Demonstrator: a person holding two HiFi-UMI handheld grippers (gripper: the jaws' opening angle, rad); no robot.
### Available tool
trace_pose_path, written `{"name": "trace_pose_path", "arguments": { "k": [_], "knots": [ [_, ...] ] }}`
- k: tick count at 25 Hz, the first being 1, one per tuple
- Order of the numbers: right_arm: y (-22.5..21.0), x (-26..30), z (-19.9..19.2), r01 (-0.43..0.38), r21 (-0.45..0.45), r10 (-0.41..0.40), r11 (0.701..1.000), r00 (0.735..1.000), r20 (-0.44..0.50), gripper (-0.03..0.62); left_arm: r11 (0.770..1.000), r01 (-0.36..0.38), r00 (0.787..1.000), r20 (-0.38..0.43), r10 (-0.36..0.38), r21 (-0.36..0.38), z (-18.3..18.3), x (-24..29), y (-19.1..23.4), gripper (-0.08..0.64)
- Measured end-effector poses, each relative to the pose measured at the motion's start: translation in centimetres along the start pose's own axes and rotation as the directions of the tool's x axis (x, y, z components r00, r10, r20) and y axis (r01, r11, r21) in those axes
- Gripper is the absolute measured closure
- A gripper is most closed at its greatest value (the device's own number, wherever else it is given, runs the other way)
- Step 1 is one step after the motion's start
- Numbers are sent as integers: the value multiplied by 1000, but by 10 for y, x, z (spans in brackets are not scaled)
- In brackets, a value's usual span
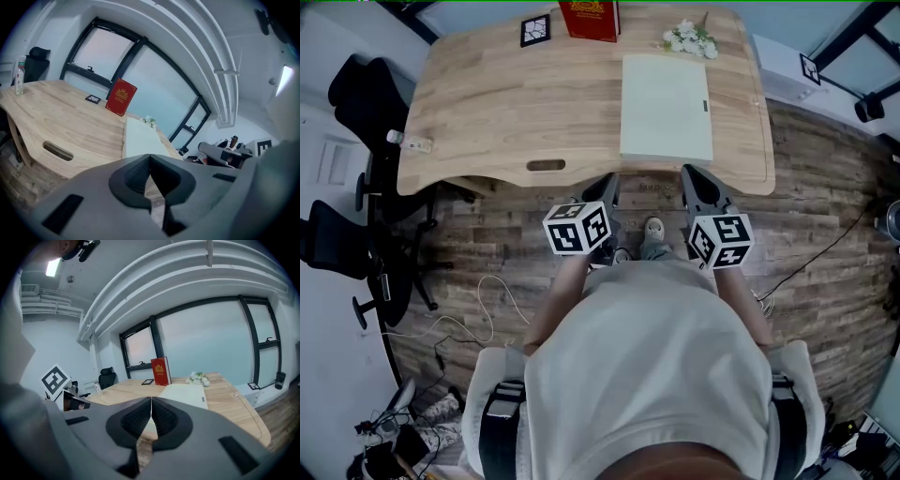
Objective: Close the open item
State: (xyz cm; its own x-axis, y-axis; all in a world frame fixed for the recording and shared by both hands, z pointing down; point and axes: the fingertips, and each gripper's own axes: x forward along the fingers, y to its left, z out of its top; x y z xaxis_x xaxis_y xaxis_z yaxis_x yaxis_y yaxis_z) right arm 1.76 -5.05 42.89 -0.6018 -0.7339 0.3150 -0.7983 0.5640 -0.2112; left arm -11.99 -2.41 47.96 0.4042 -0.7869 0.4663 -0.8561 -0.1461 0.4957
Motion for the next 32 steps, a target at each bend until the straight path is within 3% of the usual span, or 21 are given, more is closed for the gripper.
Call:
{"name": "trace_pose_path", "arguments": {
  "k": [13, 32],
  "knots": [
    [38, -17, -5, -6, -1, 6, 1000, 1000, 17, 573, 1000, 4, 1000, 10, -4, 18, -10, -40, 7, 540],
    [33, -22, -6, 14, -22, -14, 1000, 1000, 13, 574, 1000, 11, 1000, 28, -11, 11, -4, -35, 0, 540]
  ]
}}
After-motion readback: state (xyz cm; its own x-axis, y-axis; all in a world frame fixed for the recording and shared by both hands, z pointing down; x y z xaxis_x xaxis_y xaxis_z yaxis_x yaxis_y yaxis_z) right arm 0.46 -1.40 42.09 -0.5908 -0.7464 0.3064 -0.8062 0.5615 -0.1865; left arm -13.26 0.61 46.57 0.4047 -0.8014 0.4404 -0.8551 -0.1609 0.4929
